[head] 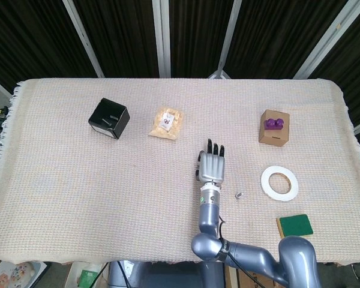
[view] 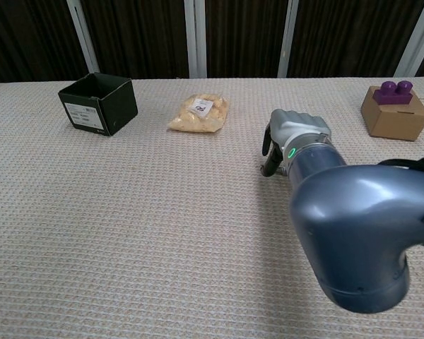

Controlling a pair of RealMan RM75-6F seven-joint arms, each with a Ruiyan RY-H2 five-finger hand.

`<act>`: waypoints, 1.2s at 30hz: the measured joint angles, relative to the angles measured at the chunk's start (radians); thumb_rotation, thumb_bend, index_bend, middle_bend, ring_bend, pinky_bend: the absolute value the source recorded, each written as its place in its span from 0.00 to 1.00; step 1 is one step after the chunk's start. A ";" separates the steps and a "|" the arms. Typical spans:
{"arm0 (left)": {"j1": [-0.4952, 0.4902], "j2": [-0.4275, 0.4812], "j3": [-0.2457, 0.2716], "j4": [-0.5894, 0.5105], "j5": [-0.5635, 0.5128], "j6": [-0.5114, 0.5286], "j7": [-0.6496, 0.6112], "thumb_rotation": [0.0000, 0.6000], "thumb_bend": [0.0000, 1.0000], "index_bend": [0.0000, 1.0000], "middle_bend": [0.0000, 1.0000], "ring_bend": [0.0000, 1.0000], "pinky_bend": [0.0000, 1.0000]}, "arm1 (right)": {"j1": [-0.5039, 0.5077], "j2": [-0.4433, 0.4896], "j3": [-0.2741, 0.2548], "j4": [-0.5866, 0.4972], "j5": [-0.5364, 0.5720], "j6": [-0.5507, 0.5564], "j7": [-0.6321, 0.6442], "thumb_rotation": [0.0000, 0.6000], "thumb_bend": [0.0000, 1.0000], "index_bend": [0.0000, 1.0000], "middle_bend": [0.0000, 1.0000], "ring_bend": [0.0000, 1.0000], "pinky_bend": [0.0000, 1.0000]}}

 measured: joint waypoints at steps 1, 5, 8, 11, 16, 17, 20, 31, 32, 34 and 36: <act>0.000 0.000 0.000 0.000 0.000 0.000 0.000 1.00 0.12 0.10 0.08 0.01 0.14 | -0.001 -0.001 -0.002 0.004 0.001 -0.003 0.001 1.00 0.32 0.48 0.01 0.07 0.01; -0.001 0.000 -0.001 0.001 -0.002 -0.002 -0.002 1.00 0.12 0.10 0.08 0.01 0.14 | -0.004 -0.008 -0.011 0.018 0.005 -0.012 0.006 1.00 0.32 0.48 0.01 0.07 0.01; -0.001 0.001 -0.001 0.001 -0.002 -0.003 -0.003 1.00 0.12 0.10 0.08 0.01 0.14 | -0.003 -0.014 -0.015 0.028 0.004 -0.017 0.009 1.00 0.32 0.49 0.01 0.07 0.01; -0.001 0.002 -0.001 0.001 -0.003 -0.002 -0.007 1.00 0.12 0.10 0.08 0.01 0.14 | -0.002 -0.020 -0.015 0.039 0.004 -0.024 0.016 1.00 0.32 0.50 0.01 0.07 0.01; -0.002 0.003 -0.002 0.003 -0.005 -0.004 -0.009 1.00 0.12 0.10 0.08 0.01 0.14 | -0.002 -0.023 -0.012 0.051 0.001 -0.029 0.025 1.00 0.32 0.52 0.01 0.07 0.01; -0.002 0.003 -0.002 0.003 -0.004 -0.005 -0.009 1.00 0.12 0.10 0.08 0.01 0.14 | -0.003 -0.023 -0.012 0.051 0.000 -0.029 0.026 1.00 0.32 0.53 0.01 0.07 0.01; -0.003 0.002 0.000 0.002 -0.003 -0.006 -0.004 1.00 0.12 0.10 0.08 0.01 0.14 | -0.004 -0.020 -0.012 0.050 -0.005 -0.028 0.029 1.00 0.32 0.54 0.01 0.07 0.01; -0.003 0.000 0.000 0.000 -0.003 -0.004 0.003 1.00 0.12 0.10 0.08 0.01 0.14 | -0.010 -0.005 -0.008 0.036 -0.003 -0.027 0.022 1.00 0.32 0.55 0.01 0.08 0.01; -0.003 0.000 0.000 0.000 -0.003 -0.004 0.005 1.00 0.12 0.10 0.08 0.01 0.14 | -0.011 -0.004 -0.008 0.035 -0.003 -0.027 0.021 1.00 0.32 0.55 0.01 0.08 0.01; -0.003 0.000 0.001 0.000 -0.002 -0.004 0.006 1.00 0.12 0.10 0.08 0.01 0.14 | -0.011 -0.003 -0.007 0.035 0.000 -0.028 0.020 1.00 0.32 0.55 0.01 0.08 0.01; -0.003 0.000 0.001 -0.001 -0.001 -0.003 0.006 1.00 0.12 0.10 0.08 0.01 0.14 | -0.012 -0.001 -0.006 0.035 0.005 -0.030 0.017 1.00 0.32 0.55 0.01 0.08 0.01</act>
